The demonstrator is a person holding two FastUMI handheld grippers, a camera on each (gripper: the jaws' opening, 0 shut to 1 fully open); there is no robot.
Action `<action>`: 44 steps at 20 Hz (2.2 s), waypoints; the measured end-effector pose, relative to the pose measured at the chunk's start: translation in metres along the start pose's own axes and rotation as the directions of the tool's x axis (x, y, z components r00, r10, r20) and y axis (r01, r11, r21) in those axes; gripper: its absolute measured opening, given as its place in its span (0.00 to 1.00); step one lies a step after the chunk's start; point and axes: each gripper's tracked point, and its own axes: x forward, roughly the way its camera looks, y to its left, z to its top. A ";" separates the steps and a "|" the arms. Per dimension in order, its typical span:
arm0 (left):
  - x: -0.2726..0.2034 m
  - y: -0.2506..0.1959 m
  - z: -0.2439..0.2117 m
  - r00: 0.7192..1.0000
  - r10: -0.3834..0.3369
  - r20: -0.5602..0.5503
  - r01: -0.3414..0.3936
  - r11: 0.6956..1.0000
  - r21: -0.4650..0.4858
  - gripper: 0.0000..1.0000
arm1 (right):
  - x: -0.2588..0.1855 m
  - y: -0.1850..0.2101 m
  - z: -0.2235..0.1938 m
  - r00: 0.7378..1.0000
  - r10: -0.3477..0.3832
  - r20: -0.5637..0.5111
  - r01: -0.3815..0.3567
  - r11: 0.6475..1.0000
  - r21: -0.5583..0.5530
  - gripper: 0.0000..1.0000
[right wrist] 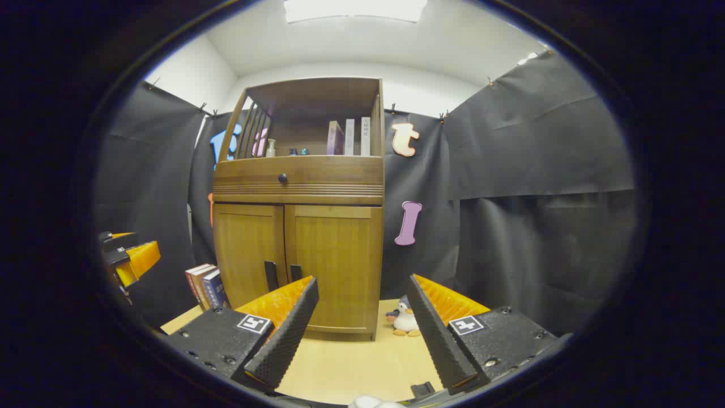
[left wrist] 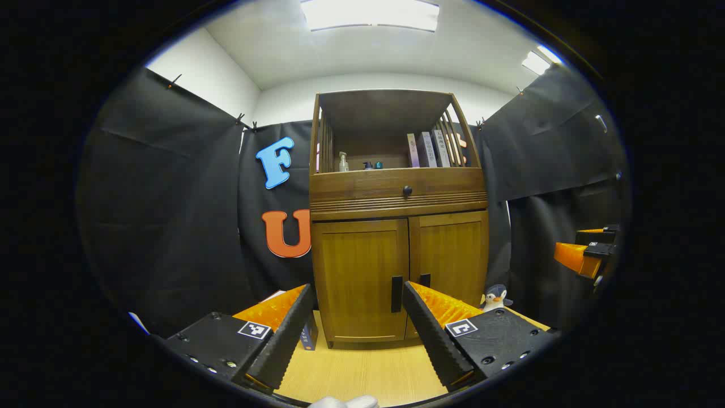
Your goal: Open the right door of the double-door shoe cabinet with the right hand, and open the left door with the left hand.
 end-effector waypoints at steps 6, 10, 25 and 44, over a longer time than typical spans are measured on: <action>-0.005 0.013 -0.005 1.000 -0.010 -0.014 0.010 1.000 -0.003 0.96 | -0.007 0.016 -0.005 1.000 0.000 -0.015 0.000 1.000 -0.011 1.00; -0.006 0.023 -0.009 1.000 -0.009 -0.027 0.009 1.000 -0.014 0.96 | -0.010 0.026 -0.011 1.000 0.000 -0.029 -0.001 1.000 -0.020 1.00; -0.003 0.012 0.002 0.999 0.006 -0.041 -0.006 1.000 0.000 0.96 | 0.075 0.028 -0.072 0.994 0.000 -0.109 -0.003 1.000 -0.025 0.99; 0.016 0.010 0.006 0.977 0.205 -0.053 -0.202 0.978 0.060 0.96 | 0.313 0.174 -0.150 0.945 0.237 -0.223 -0.233 0.971 0.046 0.98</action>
